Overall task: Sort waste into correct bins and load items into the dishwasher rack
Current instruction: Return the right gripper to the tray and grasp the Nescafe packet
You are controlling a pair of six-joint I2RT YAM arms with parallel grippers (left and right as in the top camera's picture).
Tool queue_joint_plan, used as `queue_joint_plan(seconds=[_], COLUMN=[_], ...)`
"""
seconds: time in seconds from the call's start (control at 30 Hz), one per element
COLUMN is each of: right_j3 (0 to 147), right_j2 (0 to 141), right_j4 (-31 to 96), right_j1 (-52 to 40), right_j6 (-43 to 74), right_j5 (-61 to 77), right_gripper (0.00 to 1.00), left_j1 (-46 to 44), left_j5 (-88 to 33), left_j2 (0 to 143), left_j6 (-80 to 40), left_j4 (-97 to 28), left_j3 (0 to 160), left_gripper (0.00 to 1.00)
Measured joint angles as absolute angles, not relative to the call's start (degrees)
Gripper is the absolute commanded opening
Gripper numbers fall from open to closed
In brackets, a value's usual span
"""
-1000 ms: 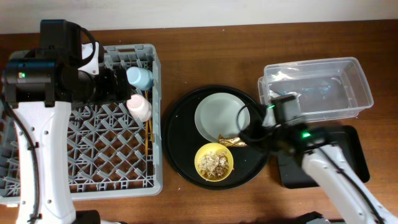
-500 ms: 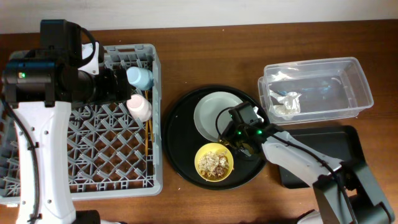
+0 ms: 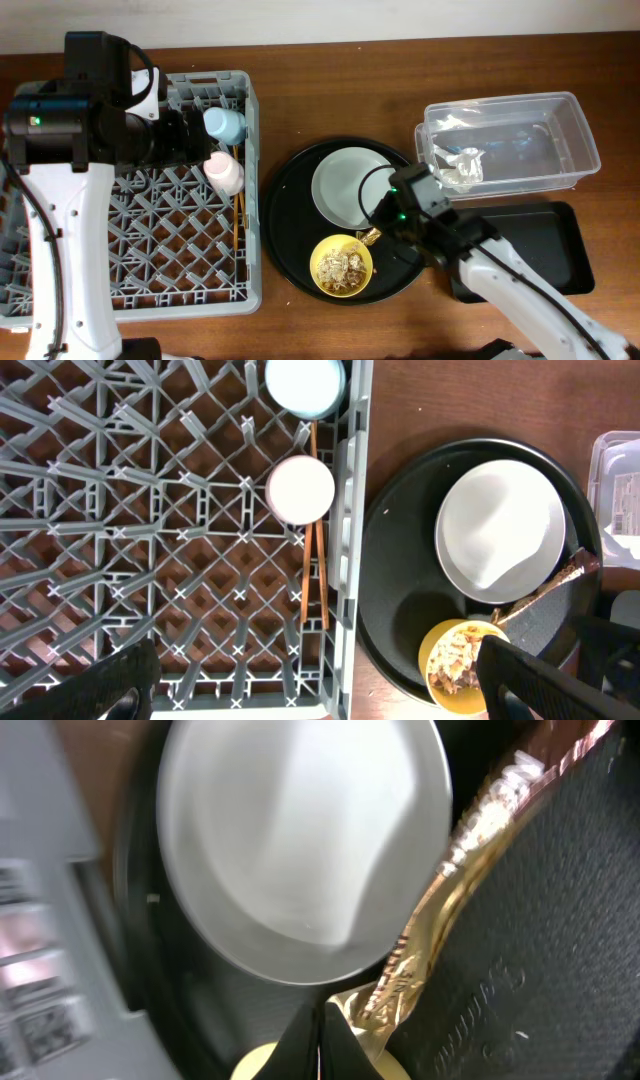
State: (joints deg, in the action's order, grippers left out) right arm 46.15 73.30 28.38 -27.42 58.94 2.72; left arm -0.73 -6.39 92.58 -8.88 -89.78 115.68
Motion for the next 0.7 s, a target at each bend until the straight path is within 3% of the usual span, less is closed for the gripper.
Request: queue_joint_plan(seconds=[0.07,0.27,0.53,0.63,0.7], right_j3=[46.2,46.2,46.2,46.2,46.2], right_j2=[70.6,71.0,87.2,87.7,87.7], right_j4=[30.1,32.5,28.3,28.1,28.1], right_j1=[-27.4,-27.4,-27.4,-27.4,-27.4], right_j6=[58.0,57.0,57.0,57.0,57.3], right_j5=[1.3,-3.2,-3.8,-3.8,-3.7], right_gripper=[0.38,0.38,0.37,0.22,0.18], left_j1=[-0.7,-0.7,-0.7,-0.7,-0.7], left_j5=[-6.4,-6.4,-6.4,-6.4,-6.4], left_j2=[92.6,92.6,92.6,92.6,92.6], left_j6=[-8.9,-8.9,-8.9,-8.9,-8.9], left_j4=[-89.7,-89.8,-89.8,-89.8,-89.8], left_j3=[115.7,115.7,115.7,115.7,115.7], left_gripper=[0.99,0.99,0.99,0.99,0.99])
